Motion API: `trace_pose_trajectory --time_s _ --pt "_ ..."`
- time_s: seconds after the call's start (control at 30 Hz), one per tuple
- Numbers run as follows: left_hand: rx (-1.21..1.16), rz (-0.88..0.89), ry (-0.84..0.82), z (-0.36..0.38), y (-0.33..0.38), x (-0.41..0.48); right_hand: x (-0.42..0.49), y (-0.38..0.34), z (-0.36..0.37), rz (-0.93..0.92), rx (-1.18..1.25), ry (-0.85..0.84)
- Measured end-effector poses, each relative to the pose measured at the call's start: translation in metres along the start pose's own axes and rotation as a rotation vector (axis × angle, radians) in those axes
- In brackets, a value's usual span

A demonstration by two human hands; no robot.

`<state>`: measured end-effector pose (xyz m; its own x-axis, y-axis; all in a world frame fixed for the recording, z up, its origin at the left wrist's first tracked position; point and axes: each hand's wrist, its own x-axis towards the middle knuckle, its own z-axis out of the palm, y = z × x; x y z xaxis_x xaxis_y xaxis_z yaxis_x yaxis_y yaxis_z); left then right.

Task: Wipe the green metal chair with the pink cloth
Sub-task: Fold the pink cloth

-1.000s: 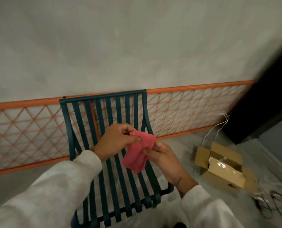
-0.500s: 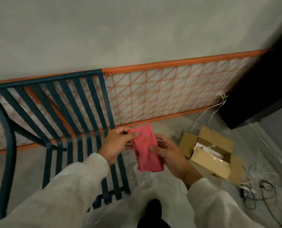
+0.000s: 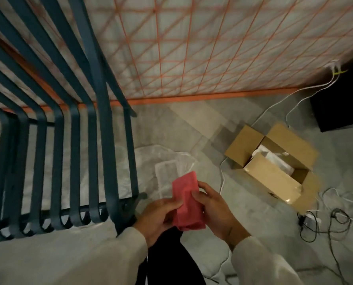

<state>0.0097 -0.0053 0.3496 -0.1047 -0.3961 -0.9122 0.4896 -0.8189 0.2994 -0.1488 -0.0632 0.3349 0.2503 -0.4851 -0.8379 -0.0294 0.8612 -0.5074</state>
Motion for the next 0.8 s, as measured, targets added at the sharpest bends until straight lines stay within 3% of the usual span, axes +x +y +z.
trace_pose_trajectory --time_s 0.33,0.57,0.8 --pt "-0.060 -0.038 0.201 -0.057 -0.092 0.202 0.208 0.119 -0.047 0.187 -0.168 0.005" --pt "-0.027 0.038 0.353 -0.093 -0.113 0.302 0.317 0.171 -0.048 0.174 -0.209 -0.002" --pt "0.309 0.094 0.550 -0.114 -0.133 0.333 0.389 0.186 -0.027 0.126 -0.280 -0.019"
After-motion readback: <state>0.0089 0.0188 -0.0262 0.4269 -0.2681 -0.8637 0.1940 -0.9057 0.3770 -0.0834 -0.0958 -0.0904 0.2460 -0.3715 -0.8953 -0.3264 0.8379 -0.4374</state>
